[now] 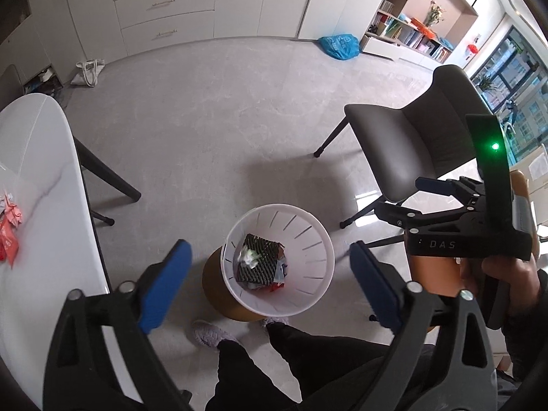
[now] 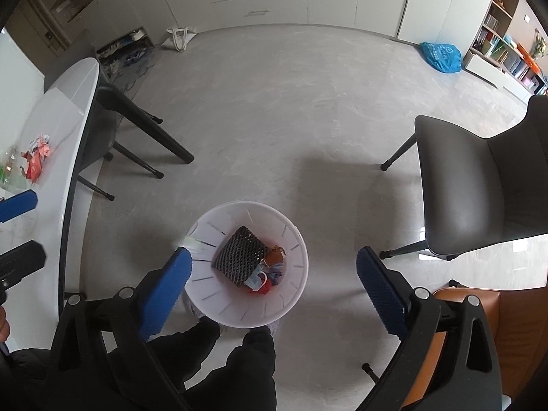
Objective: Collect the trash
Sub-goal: 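Move both tools back over the table trash, then grasp the red snack wrapper with the left tool while the right tool grasps the pink crumpled paper, then carry both items over the wastebasket and open both tools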
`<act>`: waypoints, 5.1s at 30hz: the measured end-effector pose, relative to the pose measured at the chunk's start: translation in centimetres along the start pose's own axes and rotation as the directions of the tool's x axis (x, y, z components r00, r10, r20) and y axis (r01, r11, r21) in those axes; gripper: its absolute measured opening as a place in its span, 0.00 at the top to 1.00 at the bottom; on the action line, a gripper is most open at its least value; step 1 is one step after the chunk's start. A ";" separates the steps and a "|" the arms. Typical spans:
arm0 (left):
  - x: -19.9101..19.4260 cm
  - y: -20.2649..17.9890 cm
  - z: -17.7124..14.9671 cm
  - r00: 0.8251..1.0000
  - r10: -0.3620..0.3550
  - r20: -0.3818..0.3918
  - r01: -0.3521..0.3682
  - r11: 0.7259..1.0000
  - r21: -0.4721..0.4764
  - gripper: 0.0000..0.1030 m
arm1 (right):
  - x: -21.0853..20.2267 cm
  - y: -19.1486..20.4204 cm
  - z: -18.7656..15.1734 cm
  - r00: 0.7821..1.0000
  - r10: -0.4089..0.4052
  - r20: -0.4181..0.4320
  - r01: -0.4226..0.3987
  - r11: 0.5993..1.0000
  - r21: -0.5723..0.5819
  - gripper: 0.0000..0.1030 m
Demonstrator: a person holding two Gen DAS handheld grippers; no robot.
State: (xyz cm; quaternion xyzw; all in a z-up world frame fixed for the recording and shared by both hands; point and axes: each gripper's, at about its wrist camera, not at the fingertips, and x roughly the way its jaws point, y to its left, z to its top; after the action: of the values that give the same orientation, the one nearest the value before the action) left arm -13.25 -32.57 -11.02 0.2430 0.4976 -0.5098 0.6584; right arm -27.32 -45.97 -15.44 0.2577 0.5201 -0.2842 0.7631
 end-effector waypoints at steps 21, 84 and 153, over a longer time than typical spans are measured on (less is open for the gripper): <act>-2.6 2.5 -0.8 0.998 0.047 0.032 -0.044 0.995 -0.085 0.08 | -0.8 3.2 0.5 1.000 0.027 0.014 -0.026 0.998 -0.052 0.06; 0.8 39.3 -4.9 0.914 0.379 -0.143 -0.370 0.638 -0.675 0.57 | 5.2 33.0 13.5 0.955 0.288 -0.074 -0.291 0.852 -0.436 0.03; -6.0 14.7 -5.3 0.979 0.196 0.064 -0.164 0.928 -0.335 0.58 | -0.5 18.0 2.0 0.979 0.202 -0.014 -0.194 0.914 -0.357 0.69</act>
State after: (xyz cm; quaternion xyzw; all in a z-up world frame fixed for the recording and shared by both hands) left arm -1.89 -20.26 -10.38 0.1497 0.5187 -0.3684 0.7568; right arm -13.57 -34.59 -12.53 0.1632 0.5255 -0.1093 0.8278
